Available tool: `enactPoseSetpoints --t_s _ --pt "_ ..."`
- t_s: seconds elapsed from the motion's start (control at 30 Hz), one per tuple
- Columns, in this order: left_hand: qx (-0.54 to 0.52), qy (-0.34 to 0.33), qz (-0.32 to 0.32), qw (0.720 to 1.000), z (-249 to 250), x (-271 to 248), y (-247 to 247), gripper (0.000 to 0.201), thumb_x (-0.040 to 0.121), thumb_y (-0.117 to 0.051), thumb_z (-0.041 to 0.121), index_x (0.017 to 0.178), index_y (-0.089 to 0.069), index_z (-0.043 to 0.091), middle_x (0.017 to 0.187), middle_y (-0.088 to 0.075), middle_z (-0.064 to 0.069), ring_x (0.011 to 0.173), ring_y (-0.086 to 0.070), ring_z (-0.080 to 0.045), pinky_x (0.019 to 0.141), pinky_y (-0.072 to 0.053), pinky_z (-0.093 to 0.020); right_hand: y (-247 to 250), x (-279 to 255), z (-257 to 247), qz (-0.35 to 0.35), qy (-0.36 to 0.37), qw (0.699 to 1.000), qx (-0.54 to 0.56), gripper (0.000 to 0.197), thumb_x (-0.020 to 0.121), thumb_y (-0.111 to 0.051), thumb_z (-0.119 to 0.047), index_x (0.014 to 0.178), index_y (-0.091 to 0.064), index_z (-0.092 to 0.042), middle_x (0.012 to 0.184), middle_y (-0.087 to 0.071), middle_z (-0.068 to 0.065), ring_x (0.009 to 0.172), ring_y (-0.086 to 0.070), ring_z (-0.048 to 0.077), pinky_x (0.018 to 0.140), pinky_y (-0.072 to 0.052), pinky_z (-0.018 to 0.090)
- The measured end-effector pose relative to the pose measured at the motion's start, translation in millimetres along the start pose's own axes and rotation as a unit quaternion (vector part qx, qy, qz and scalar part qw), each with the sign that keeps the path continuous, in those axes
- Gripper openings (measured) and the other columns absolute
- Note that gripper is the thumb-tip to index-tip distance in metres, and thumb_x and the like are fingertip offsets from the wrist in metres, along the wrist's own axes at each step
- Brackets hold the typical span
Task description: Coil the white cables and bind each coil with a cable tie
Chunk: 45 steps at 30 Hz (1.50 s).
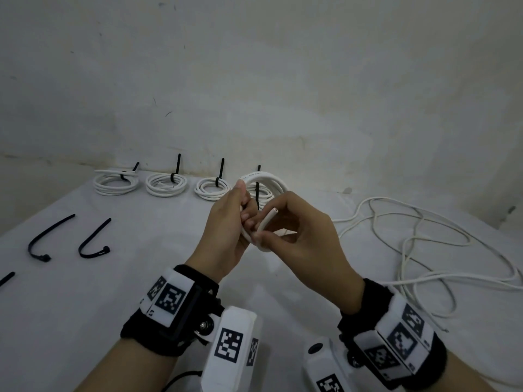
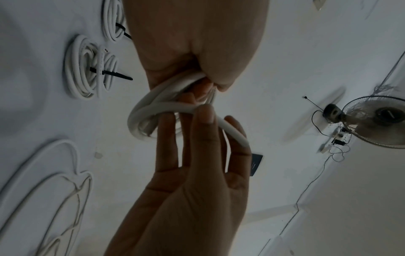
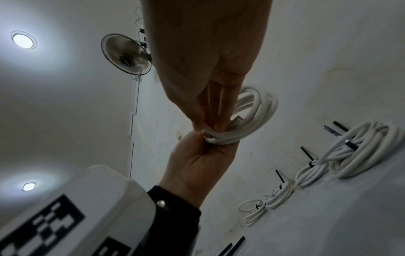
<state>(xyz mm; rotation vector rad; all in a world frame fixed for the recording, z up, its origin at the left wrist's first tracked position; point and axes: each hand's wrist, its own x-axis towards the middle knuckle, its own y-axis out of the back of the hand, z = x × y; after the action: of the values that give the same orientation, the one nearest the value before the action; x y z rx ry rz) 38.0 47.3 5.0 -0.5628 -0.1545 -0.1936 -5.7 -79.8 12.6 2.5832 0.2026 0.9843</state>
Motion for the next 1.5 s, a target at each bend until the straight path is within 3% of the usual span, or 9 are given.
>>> enactPoseSetpoints --t_s 0.13,0.23,0.43,0.67,0.9,1.07,1.37,1.43,1.5 --pt "0.057 0.005 -0.002 0.998 0.3 -1.4 -0.1 0.038 0.101 -0.035 0.036 0.069 -0.035 0.016 0.053 -0.031 0.004 0.053 -0.035 -0.012 0.052 -0.035 -0.024 -2.6 0.1 3.1 0.010 0.031 0.997 -0.068 0.031 0.073 -0.076 -0.004 0.083 -0.059 -0.028 0.083 -0.065 -0.013 0.077 -0.060 0.008 0.062 -0.047 0.016" --pt "0.097 0.000 -0.003 0.995 0.3 -3.7 -0.8 0.038 0.100 -0.037 0.036 0.068 -0.037 0.016 0.056 -0.034 0.000 0.056 -0.038 -0.015 0.056 -0.033 -0.028 -2.9 -0.1 5.5 0.023 0.055 0.992 -0.110 0.022 0.071 -0.077 -0.009 0.081 -0.060 -0.021 0.084 -0.063 -0.009 0.076 -0.051 0.002 0.067 -0.037 0.009" --pt "0.157 0.017 -0.029 0.987 -1.6 -6.1 -1.9 0.046 0.101 -0.037 0.038 0.081 -0.052 0.000 0.063 -0.048 -0.004 0.059 -0.046 -0.014 0.050 -0.037 -0.021 0.5 4.3 10.8 0.084 0.060 0.981 -0.161 0.021 0.067 -0.077 -0.026 0.084 -0.066 -0.021 0.105 -0.042 -0.012 0.102 -0.045 0.007 0.088 -0.039 0.022" --pt "0.137 0.013 -0.060 0.989 0.3 -11.2 -8.3 0.041 0.101 -0.036 0.036 0.071 -0.049 0.011 0.050 -0.039 0.003 0.040 -0.034 -0.007 0.040 -0.036 -0.019 1.8 11.3 12.5 0.079 -0.001 0.987 -0.140 0.032 0.066 -0.074 -0.032 0.089 -0.053 -0.039 0.126 -0.037 -0.013 0.127 -0.036 0.005 0.102 -0.036 0.033" --pt "0.078 0.062 -0.097 0.990 1.6 -8.5 -5.1 0.043 0.098 -0.041 0.037 0.061 -0.045 0.015 0.050 -0.033 0.004 0.038 -0.026 -0.006 0.039 -0.031 -0.018 14.9 22.1 11.4 0.003 -0.069 0.991 -0.114 0.060 0.070 -0.081 -0.031 0.113 -0.039 -0.035 0.106 -0.059 -0.010 0.101 -0.056 0.002 0.083 -0.047 0.017" --pt "0.073 0.076 -0.146 0.984 2.5 -9.6 -3.0 0.033 0.083 -0.049 0.042 0.089 -0.046 0.009 0.052 -0.035 0.007 0.038 -0.027 -0.003 0.038 -0.030 -0.015 29.0 33.1 12.8 -0.081 -0.083 0.991 -0.074 0.034 0.073 -0.081 -0.021 0.102 -0.063 -0.017 0.078 -0.064 -0.010 0.066 -0.056 0.005 0.062 -0.046 0.021" --pt "0.103 0.108 -0.142 0.979 -1.1 -6.9 -1.2 0.031 0.089 -0.044 0.041 0.080 -0.051 0.012 0.062 -0.037 0.001 0.041 -0.029 -0.003 0.040 -0.033 -0.015 26.6 27.2 34.7 -0.021 -0.123 0.989 0.081 0.011 0.088 -0.064 -0.011 0.097 -0.069 -0.007 0.053 -0.054 -0.012 0.041 -0.035 0.005 0.041 -0.029 0.017" --pt "0.102 0.124 -0.147 0.976 -0.1 -5.5 -0.4 0.018 0.095 -0.051 0.024 0.082 -0.052 0.012 0.063 -0.039 0.000 0.042 -0.031 -0.004 0.041 -0.033 -0.015 27.0 24.9 39.9 -0.004 -0.119 0.989 0.084 0.012 0.087 -0.065 -0.009 0.098 -0.069 -0.005 0.055 -0.056 -0.010 0.041 -0.035 0.006 0.041 -0.030 0.018" --pt "0.097 0.134 -0.156 0.974 0.1 -3.9 1.2 0.011 0.080 -0.056 0.003 0.081 -0.049 0.011 0.060 -0.041 0.001 0.042 -0.034 -0.005 0.042 -0.035 -0.016 26.0 22.5 42.7 0.014 -0.118 0.990 0.078 0.014 0.085 -0.068 -0.009 0.098 -0.069 -0.004 0.058 -0.058 -0.007 0.041 -0.037 0.006 0.042 -0.031 0.018"
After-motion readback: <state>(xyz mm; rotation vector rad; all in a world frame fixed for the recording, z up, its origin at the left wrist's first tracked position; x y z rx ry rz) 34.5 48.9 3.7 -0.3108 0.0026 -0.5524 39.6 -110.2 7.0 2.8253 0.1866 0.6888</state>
